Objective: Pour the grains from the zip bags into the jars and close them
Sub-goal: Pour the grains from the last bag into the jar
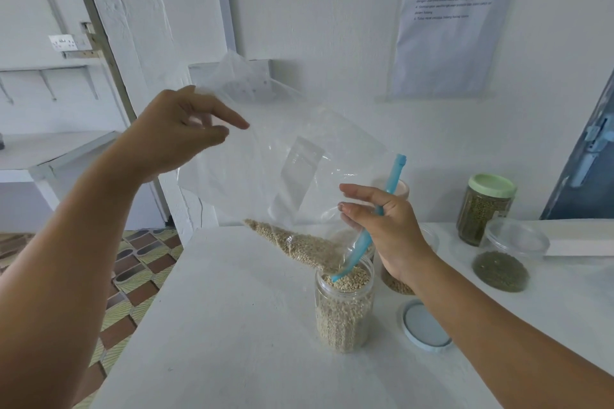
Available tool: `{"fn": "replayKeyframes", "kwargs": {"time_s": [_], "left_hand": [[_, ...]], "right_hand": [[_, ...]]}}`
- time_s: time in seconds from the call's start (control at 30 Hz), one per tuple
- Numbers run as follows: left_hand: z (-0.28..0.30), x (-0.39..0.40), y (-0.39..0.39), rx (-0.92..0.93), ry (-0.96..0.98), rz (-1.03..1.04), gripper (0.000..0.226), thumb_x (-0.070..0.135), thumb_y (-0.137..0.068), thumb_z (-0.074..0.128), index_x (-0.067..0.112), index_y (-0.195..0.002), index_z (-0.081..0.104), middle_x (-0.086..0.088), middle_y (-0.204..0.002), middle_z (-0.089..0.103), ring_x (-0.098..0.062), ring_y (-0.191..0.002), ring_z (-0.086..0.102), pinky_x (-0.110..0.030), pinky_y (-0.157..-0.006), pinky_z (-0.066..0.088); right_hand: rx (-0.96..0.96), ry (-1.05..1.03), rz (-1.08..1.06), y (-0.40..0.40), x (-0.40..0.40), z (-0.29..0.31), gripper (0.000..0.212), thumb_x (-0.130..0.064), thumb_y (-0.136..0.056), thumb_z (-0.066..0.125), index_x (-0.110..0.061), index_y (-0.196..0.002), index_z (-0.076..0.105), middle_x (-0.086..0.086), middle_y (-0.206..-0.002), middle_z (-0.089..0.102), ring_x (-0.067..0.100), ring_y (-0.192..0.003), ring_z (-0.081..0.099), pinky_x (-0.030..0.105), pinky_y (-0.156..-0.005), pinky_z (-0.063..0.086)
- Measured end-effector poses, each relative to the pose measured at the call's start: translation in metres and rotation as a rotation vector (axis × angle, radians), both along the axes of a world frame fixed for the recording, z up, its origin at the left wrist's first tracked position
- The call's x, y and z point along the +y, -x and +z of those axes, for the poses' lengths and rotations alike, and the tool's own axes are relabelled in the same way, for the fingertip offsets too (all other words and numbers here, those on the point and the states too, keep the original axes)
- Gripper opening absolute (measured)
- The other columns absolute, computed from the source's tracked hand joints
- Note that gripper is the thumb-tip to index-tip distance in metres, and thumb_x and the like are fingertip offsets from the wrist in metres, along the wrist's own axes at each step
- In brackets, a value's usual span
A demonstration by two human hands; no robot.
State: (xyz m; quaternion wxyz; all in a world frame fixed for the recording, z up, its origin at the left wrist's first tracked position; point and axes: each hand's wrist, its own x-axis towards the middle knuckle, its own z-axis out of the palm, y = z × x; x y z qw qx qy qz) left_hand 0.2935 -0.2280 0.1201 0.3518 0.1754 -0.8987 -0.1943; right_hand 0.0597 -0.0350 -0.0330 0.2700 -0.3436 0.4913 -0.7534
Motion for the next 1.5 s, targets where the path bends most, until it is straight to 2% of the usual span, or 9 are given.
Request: {"fn": "replayKeyframes", "kwargs": {"time_s": [0.17, 0.33, 0.5, 0.67, 0.83, 1.0, 1.2, 1.33, 1.5], "left_hand": [[0.013, 0.001, 0.0, 0.06, 0.058, 0.018, 0.025, 0.004, -0.096, 0.071, 0.027, -0.09, 0.079, 0.007, -0.098, 0.068, 0.001, -0.09, 0.063, -0.006, -0.084, 0.042], [0.014, -0.003, 0.002, 0.14, 0.05, -0.011, 0.025, 0.005, -0.097, 0.07, 0.028, -0.096, 0.08, -0.002, -0.105, 0.064, -0.005, -0.099, 0.062, -0.014, -0.094, 0.046], [0.014, 0.003, 0.007, 0.207, 0.016, -0.012, 0.032, 0.002, -0.097, 0.068, 0.031, -0.095, 0.079, 0.012, -0.101, 0.062, -0.004, -0.101, 0.062, -0.011, -0.092, 0.045], [0.019, 0.006, 0.013, 0.204, 0.009, -0.009, 0.036, 0.001, -0.098, 0.065, 0.034, -0.095, 0.079, 0.011, -0.103, 0.062, -0.003, -0.103, 0.06, -0.009, -0.092, 0.044], [0.015, 0.003, 0.015, 0.195, 0.01, -0.004, 0.036, 0.003, -0.099, 0.065, 0.036, -0.096, 0.08, 0.007, -0.105, 0.061, -0.003, -0.104, 0.06, -0.017, -0.098, 0.046], [0.011, 0.003, 0.016, 0.175, 0.006, 0.007, 0.036, 0.003, -0.099, 0.064, 0.036, -0.096, 0.079, 0.007, -0.105, 0.06, -0.003, -0.103, 0.058, -0.015, -0.096, 0.043], [0.017, 0.004, 0.014, 0.216, -0.023, 0.002, 0.037, 0.0, -0.098, 0.064, 0.034, -0.094, 0.079, 0.009, -0.108, 0.065, -0.002, -0.106, 0.062, -0.011, -0.095, 0.045], [0.022, 0.004, 0.012, 0.246, -0.041, -0.002, 0.035, -0.003, -0.096, 0.062, 0.028, -0.096, 0.08, -0.004, -0.116, 0.068, -0.007, -0.108, 0.063, -0.009, -0.09, 0.046], [0.023, 0.007, 0.014, 0.27, -0.054, -0.012, 0.038, -0.001, -0.096, 0.063, 0.033, -0.093, 0.08, -0.004, -0.118, 0.068, -0.004, -0.106, 0.063, -0.009, -0.091, 0.047]], "right_hand": [[-0.02, 0.03, -0.023, 0.002, -0.002, -0.001, 0.027, 0.005, -0.091, 0.072, -0.018, -0.1, 0.084, 0.001, -0.109, 0.078, 0.019, -0.101, 0.075, 0.032, -0.092, 0.061], [-0.039, 0.033, -0.024, 0.003, -0.003, 0.001, 0.025, 0.004, -0.093, 0.071, -0.016, -0.101, 0.084, -0.001, -0.102, 0.079, 0.02, -0.099, 0.075, 0.031, -0.091, 0.061], [-0.039, 0.034, -0.026, 0.004, -0.001, 0.0, 0.027, 0.005, -0.095, 0.069, -0.017, -0.099, 0.084, 0.0, -0.099, 0.078, 0.021, -0.098, 0.076, 0.031, -0.088, 0.062], [-0.027, 0.037, -0.018, 0.004, -0.001, -0.001, 0.029, 0.004, -0.096, 0.067, -0.019, -0.099, 0.084, 0.002, -0.102, 0.079, 0.023, -0.099, 0.076, 0.032, -0.088, 0.062], [-0.035, 0.034, -0.03, 0.006, 0.001, -0.003, 0.029, 0.003, -0.097, 0.067, -0.021, -0.099, 0.085, -0.002, -0.103, 0.078, 0.022, -0.101, 0.075, 0.034, -0.09, 0.061], [-0.022, -0.007, -0.019, 0.006, 0.004, -0.005, 0.023, -0.003, -0.087, 0.08, -0.02, -0.102, 0.085, 0.001, -0.126, 0.069, 0.016, -0.104, 0.073, 0.038, -0.093, 0.061], [-0.042, 0.029, -0.012, 0.007, 0.004, -0.002, 0.024, 0.004, -0.092, 0.073, -0.015, -0.103, 0.083, 0.0, -0.1, 0.078, 0.023, -0.099, 0.075, 0.034, -0.088, 0.062], [-0.03, 0.038, -0.01, 0.005, 0.004, 0.0, 0.023, 0.003, -0.095, 0.069, -0.013, -0.105, 0.082, -0.001, -0.098, 0.078, 0.023, -0.098, 0.076, 0.035, -0.09, 0.062], [-0.023, 0.029, -0.014, 0.002, 0.004, -0.001, 0.024, 0.004, -0.097, 0.066, -0.012, -0.107, 0.08, -0.002, -0.095, 0.078, 0.022, -0.097, 0.076, 0.034, -0.089, 0.062]]}}
